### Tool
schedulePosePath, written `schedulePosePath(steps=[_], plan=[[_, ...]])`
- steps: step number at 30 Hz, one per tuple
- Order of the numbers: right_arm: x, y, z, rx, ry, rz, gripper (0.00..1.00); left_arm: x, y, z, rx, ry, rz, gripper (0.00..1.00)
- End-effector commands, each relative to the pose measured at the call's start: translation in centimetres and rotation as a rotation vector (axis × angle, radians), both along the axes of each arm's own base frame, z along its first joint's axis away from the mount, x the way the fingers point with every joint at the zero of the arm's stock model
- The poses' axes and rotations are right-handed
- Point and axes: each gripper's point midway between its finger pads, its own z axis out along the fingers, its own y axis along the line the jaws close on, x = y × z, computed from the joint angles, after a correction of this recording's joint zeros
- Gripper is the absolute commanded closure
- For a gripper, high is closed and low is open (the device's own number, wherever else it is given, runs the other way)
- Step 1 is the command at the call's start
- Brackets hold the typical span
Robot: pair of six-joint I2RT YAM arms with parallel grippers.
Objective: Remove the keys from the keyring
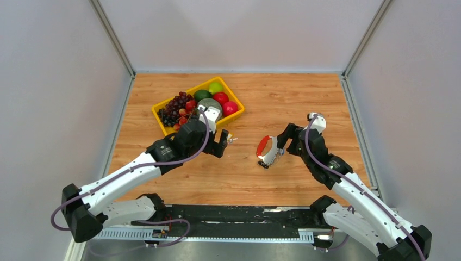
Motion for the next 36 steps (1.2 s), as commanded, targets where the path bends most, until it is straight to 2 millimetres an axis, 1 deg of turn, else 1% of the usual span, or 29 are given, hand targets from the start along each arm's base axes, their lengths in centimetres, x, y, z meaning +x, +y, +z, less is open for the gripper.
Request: schedulePosePath(steps=[1,4,5,6,7,8,9,10,11,12,13,14,15,16,17,18,19,20,21,22,23,24,25,26,28,29,30,31,36], plan=[[-0.6,-0.3,-1.4,0.028,0.045,-0.039,0.17,0.5,-4.4,0.8,-0.202,0.083,-0.021,0.00],[-0.8,-0.7,-2.6,0.025,0.072,-0.066,0.21,1.9,-7.1,-0.7,-0.224,0.104,-0.037,0.00],[-0.8,-0.9,-3.1,0.023,0.083,-0.078,0.24,2.6,-7.9,-1.9,-0.208,0.115,-0.036,0.00],[-0.8,-0.9,-3.4,0.022,0.092,-0.086,0.27,3.1,-8.6,-1.9,-0.207,0.112,-0.042,0.01],[-0.9,-0.9,-3.7,0.022,0.101,-0.090,0.28,3.7,-9.5,-3.3,-0.186,0.134,-0.050,0.04],[-0.9,-0.9,-3.9,0.018,0.111,-0.094,0.29,4.1,-10.3,-3.1,-0.191,0.131,-0.062,0.05],[-0.9,-0.9,-4.1,0.020,0.117,-0.100,0.30,4.6,-11.3,-4.5,-0.176,0.156,-0.074,0.08],[-0.9,-0.9,-4.1,0.021,0.124,-0.102,0.31,5.0,-12.2,-4.1,-0.186,0.147,-0.086,0.08],[-0.9,-1.0,-4.1,0.020,0.129,-0.110,0.32,5.5,-13.0,-5.5,-0.174,0.159,-0.086,0.09],[-1.0,-1.2,-4.0,0.021,0.131,-0.119,0.34,5.8,-13.8,-5.3,-0.179,0.149,-0.095,0.10],[-1.1,-1.3,-3.9,0.023,0.130,-0.128,0.34,6.3,-14.5,-6.6,-0.162,0.158,-0.092,0.11],[-1.2,-1.5,-3.7,0.025,0.124,-0.136,0.35,6.7,-15.4,-6.3,-0.167,0.151,-0.098,0.12],[-1.3,-1.8,-3.5,0.029,0.117,-0.147,0.35,6.9,-15.9,-7.8,-0.144,0.174,-0.100,0.16],[-1.4,-2.0,-3.1,0.035,0.104,-0.155,0.35,7.2,-16.7,-7.6,-0.149,0.173,-0.107,0.18],[-1.5,-2.3,-2.7,0.039,0.090,-0.162,0.34,7.3,-17.1,-9.3,-0.124,0.201,-0.107,0.20],[-1.6,-2.6,-2.5,0.039,0.077,-0.170,0.34,7.6,-17.9,-8.9,-0.131,0.196,-0.113,0.21],[-1.7,-2.9,-2.2,0.040,0.063,-0.177,0.34,7.8,-18.1,-10.3,-0.107,0.213,-0.111,0.22],[-1.8,-3.2,-1.9,0.040,0.049,-0.185,0.34,7.9,-18.8,-10.1,-0.109,0.207,-0.116,0.23],[-1.9,-3.5,-1.6,0.034,0.040,-0.191,0.34,7.9,-19.1,-11.3,-0.085,0.217,-0.115,0.25],[-2.0,-3.7,-1.4,0.032,0.030,-0.195,0.34,8.1,-19.6,-11.0,-0.086,0.210,-0.117,0.27],[-2.1,-3.9,-1.2,0.030,0.023,-0.198,0.34,7.9,-19.8,-12.1,-0.057,0.222,-0.117,0.29],[-2.1,-4.1,-1.1,0.028,0.020,-0.202,0.34,8.1,-20.3,-11.7,-0.057,0.212,-0.117,0.29],[-2.2,-4.2,-0.9,0.026,0.016,-0.203,0.34,7.9,-20.4,-12.7,-0.022,0.216,-0.115,0.29],[-2.3,-4.2,-0.8,0.027,0.013,-0.202,0.34,8.1,-20.9,-12.3,-0.021,0.205,-0.116,0.29],[-2.3,-4.2,-0.5,0.029,0.009,-0.199,0.34,8.0,-21.3,-13.4,0.021,0.212,-0.115,0.29],[-2.3,-4.2,-0.4,0.031,0.007,-0.200,0.34,8.0,-21.7,-13.2,0.020,0.208,-0.119,0.29],[-2.4,-4.2,-0.4,0.031,0.007,-0.198,0.34,7.9,-21.7,-14.0,0.035,0.221,-0.117,0.29],[-2.4,-4.2,-0.4,0.033,0.006,-0.197,0.34,8.0,-21.9,-13.9,0.033,0.223,-0.114,0.29],[-2.5,-4.1,-0.3,0.048,0.007,-0.192,0.34,7.9,-21.0,-16.3,0.099,0.262,-0.073,0.27]])
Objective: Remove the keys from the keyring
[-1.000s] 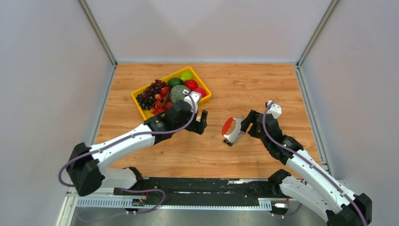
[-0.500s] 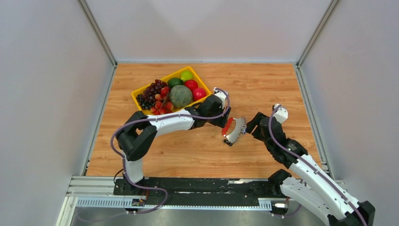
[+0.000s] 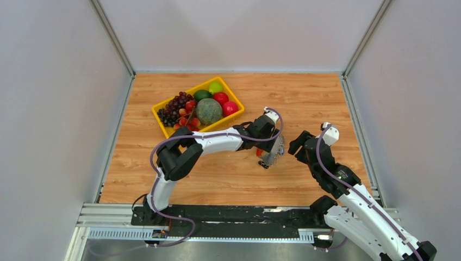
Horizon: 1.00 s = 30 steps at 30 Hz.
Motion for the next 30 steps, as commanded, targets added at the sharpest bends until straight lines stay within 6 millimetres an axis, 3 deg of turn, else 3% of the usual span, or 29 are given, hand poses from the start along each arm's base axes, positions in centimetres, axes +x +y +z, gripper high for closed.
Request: schedulePosePath(steps=[1,9,11,16,17,20,21,22,23,24,25,30], plan=[[0.0,-0.2,1.5,0.023,-0.030,-0.013,0.34,0.5,0.9,-1.1,0.059,0.010,0.044,0.27],[-0.3,0.0,0.9,0.044,-0.015,-0.011,0.34,-0.4,2.0,-4.2,0.143,0.054,0.069,0.31],[-0.4,0.0,0.6,0.047,-0.008,-0.012,0.34,-0.9,2.0,-5.3,0.160,0.079,0.060,0.38],[-0.6,0.0,0.4,0.056,0.006,-0.021,0.34,-1.7,2.7,-5.9,0.159,0.094,0.065,0.69],[-0.6,0.1,0.4,0.058,0.007,-0.020,0.34,-1.5,2.5,-5.0,0.134,0.081,0.063,0.76],[-0.7,0.4,-0.1,0.061,0.027,-0.006,0.33,-1.9,3.0,-4.3,0.103,0.076,0.061,0.82],[-0.7,0.7,-0.3,0.064,0.037,0.006,0.33,-1.8,2.5,-2.9,0.054,0.068,0.054,0.83],[-0.7,1.1,-0.5,0.067,0.047,0.028,0.33,-2.0,2.9,-2.9,0.044,0.076,0.056,0.83],[-0.7,1.6,-0.7,0.070,0.055,0.053,0.32,-1.8,2.5,-1.4,-0.014,0.073,0.052,0.84],[-0.8,1.9,-1.0,0.071,0.062,0.074,0.32,-2.0,2.9,-1.3,-0.024,0.081,0.051,0.84],[-0.8,2.2,-1.3,0.074,0.071,0.087,0.32,-1.7,2.7,0.2,-0.077,0.073,0.050,0.84],[-0.7,3.2,-3.5,0.105,0.091,0.107,0.32,-1.9,3.5,3.7,-0.148,0.038,0.040,0.86]])
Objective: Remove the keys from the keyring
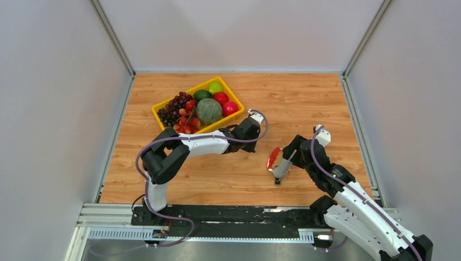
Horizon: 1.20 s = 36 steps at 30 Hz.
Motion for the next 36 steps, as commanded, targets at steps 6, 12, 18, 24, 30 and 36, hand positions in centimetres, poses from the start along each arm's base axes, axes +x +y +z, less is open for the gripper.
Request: schedulePosePath(steps=[6,12,18,24,30,36], plan=[[0.5,2.2,-2.7,0.080,0.026,0.044,0.34,-0.5,-0.7,6.6,-0.158,-0.049,-0.036,0.86],[0.4,-1.1,-3.7,-0.057,0.086,-0.092,0.31,-1.4,-0.8,6.6,-0.187,-0.024,-0.058,0.71],[-0.8,-2.1,-7.1,-0.111,0.225,-0.173,0.31,-1.9,-0.9,7.6,-0.243,-0.036,-0.068,0.65],[-2.5,-3.3,-10.0,-0.108,0.300,-0.262,0.30,-2.3,-0.3,8.7,-0.249,-0.049,-0.077,0.62],[-3.0,-1.8,-11.8,-0.027,0.326,-0.224,0.33,-3.0,-0.6,8.7,-0.274,-0.028,-0.100,0.60],[-3.4,-0.1,-13.0,0.042,0.366,-0.169,0.56,-3.2,0.5,11.0,-0.302,-0.080,-0.089,0.59]])
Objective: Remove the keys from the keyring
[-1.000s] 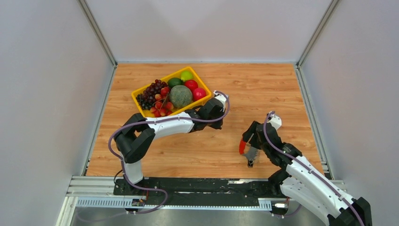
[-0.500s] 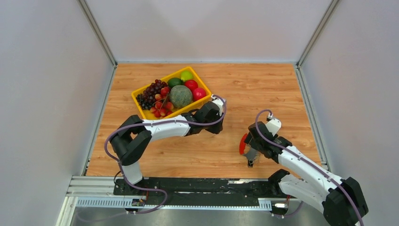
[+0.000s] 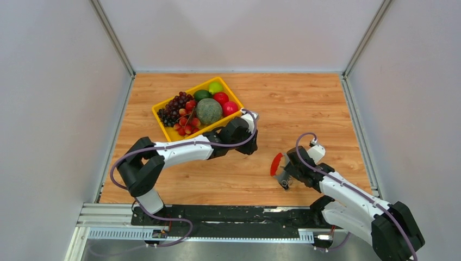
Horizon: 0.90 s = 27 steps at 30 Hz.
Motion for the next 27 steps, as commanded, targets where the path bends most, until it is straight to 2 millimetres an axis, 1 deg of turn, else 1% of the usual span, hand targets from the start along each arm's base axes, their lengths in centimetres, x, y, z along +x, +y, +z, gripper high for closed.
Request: schedulePosePath(steps=[1,2,3,4,5,6,7,8,9,10,11,12,13,14,15,16,17,18,19,21,24,27], plan=[[-0.4,1.9,-0.7,0.105,0.025,0.022,0.58,0.0,0.4,4.9,-0.089,-0.087,0.006,0.59],[-0.1,2.1,-0.2,0.110,0.006,0.040,0.60,-0.1,0.9,5.6,-0.088,-0.101,0.013,0.58],[0.3,2.4,0.6,0.116,-0.023,0.064,0.61,0.1,1.6,5.6,-0.071,-0.117,0.029,0.58],[0.6,2.6,1.3,0.123,-0.051,0.081,0.62,0.0,2.1,6.5,-0.078,-0.139,0.033,0.58],[0.9,2.7,2.0,0.127,-0.077,0.095,0.64,0.0,2.8,6.3,-0.067,-0.147,0.049,0.57],[1.1,2.8,2.7,0.137,-0.103,0.103,0.68,-0.1,3.2,7.2,-0.081,-0.166,0.054,0.56],[1.3,3.0,3.4,0.150,-0.131,0.110,0.73,-0.2,3.7,7.1,-0.074,-0.170,0.063,0.56],[1.3,3.1,4.0,0.166,-0.152,0.114,0.78,-0.3,4.0,7.7,-0.084,-0.181,0.066,0.55],[1.4,3.3,4.5,0.185,-0.175,0.117,0.86,-0.5,4.4,7.6,-0.082,-0.180,0.067,0.55],[1.4,3.4,4.9,0.197,-0.193,0.128,0.94,-0.7,4.6,8.0,-0.088,-0.184,0.065,0.55],[1.5,3.5,5.4,0.207,-0.216,0.138,0.99,-0.9,4.9,7.9,-0.085,-0.183,0.064,0.55],[1.5,3.6,5.9,0.213,-0.235,0.145,1.00,-1.1,5.1,8.2,-0.088,-0.186,0.062,0.55],[1.6,3.6,6.4,0.217,-0.255,0.152,1.00,-1.3,5.4,7.9,-0.080,-0.181,0.061,0.55],[1.7,3.4,6.6,0.213,-0.267,0.151,1.00,-1.5,5.5,8.3,-0.085,-0.187,0.059,0.54],[1.7,3.1,6.7,0.201,-0.273,0.140,0.93,-1.6,5.7,8.1,-0.080,-0.185,0.058,0.54],[1.7,2.7,6.5,0.184,-0.266,0.120,0.65,-1.7,5.8,8.4,-0.086,-0.190,0.054,0.54],[1.7,2.4,6.4,0.166,-0.256,0.108,0.40,-1.8,5.9,8.4,-0.086,-0.191,0.051,0.53],[1.8,2.0,6.1,0.145,-0.242,0.096,0.24,-2.0,5.9,8.4,-0.086,-0.190,0.044,0.53],[1.7,1.7,5.7,0.124,-0.219,0.079,0.19,-2.1,5.9,8.5,-0.087,-0.190,0.041,0.53],[1.7,1.3,4.8,0.082,-0.172,0.067,0.19,-2.1,5.9,8.6,-0.092,-0.191,0.037,0.52],[2.0,0.7,4.0,0.015,-0.121,0.040,0.26,-2.2,5.9,8.9,-0.096,-0.194,0.034,0.53],[2.5,0.0,3.6,-0.040,-0.101,0.006,0.35,-2.2,6.1,8.9,-0.086,-0.197,0.031,0.52]])
